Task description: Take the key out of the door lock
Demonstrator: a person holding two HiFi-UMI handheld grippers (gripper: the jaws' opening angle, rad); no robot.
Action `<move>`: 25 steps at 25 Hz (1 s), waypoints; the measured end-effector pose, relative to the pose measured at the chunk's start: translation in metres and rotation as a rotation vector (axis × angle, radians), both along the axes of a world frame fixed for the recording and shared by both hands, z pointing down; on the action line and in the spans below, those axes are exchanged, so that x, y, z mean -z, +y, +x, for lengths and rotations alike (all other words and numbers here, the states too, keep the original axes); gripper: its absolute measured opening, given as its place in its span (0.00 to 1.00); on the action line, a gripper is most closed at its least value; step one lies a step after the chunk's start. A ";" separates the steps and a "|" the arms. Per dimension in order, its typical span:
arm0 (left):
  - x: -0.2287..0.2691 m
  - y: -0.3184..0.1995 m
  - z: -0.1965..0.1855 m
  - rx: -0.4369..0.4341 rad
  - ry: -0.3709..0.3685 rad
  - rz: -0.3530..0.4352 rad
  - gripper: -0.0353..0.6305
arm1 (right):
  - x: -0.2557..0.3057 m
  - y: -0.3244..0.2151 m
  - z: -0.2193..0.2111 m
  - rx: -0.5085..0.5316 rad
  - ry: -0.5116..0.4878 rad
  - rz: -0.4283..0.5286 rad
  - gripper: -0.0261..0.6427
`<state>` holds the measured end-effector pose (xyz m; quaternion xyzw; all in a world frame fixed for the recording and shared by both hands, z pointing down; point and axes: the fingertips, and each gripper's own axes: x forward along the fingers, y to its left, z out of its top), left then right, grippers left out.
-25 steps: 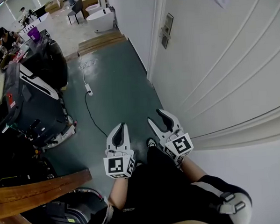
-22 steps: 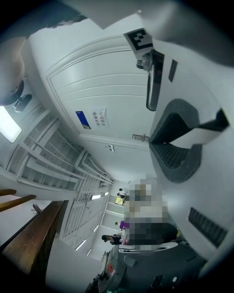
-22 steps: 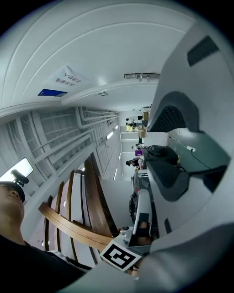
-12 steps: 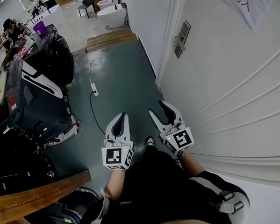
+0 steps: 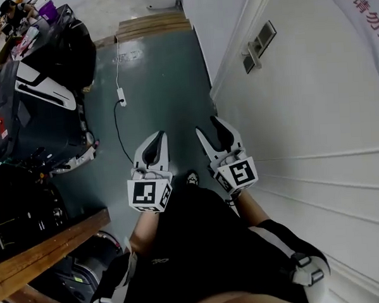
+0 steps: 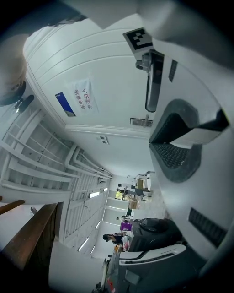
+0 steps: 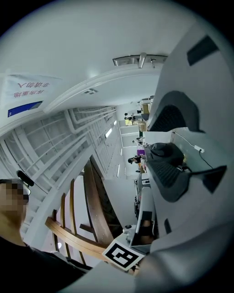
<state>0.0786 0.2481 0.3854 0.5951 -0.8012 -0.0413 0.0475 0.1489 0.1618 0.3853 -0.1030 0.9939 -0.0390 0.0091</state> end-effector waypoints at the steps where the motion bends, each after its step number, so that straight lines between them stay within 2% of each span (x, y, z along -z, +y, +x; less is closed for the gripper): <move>1: -0.003 -0.006 -0.004 0.005 0.002 -0.007 0.09 | -0.003 -0.007 -0.005 0.002 0.005 -0.004 0.34; 7: -0.015 -0.033 -0.043 0.033 0.018 -0.043 0.09 | -0.017 -0.047 -0.034 -0.010 0.034 -0.022 0.34; 13: -0.027 -0.076 -0.094 0.018 0.034 -0.028 0.09 | -0.030 -0.082 -0.081 -0.015 0.048 -0.046 0.34; 19: -0.021 -0.135 -0.159 -0.082 0.039 -0.004 0.09 | -0.029 -0.129 -0.144 -0.079 0.076 -0.022 0.34; 23: -0.014 -0.170 -0.204 -0.172 0.051 -0.019 0.09 | -0.025 -0.157 -0.186 -0.173 0.126 -0.088 0.35; 25: -0.015 -0.183 -0.223 -0.222 0.064 -0.027 0.09 | -0.028 -0.169 -0.204 -0.203 0.136 -0.071 0.34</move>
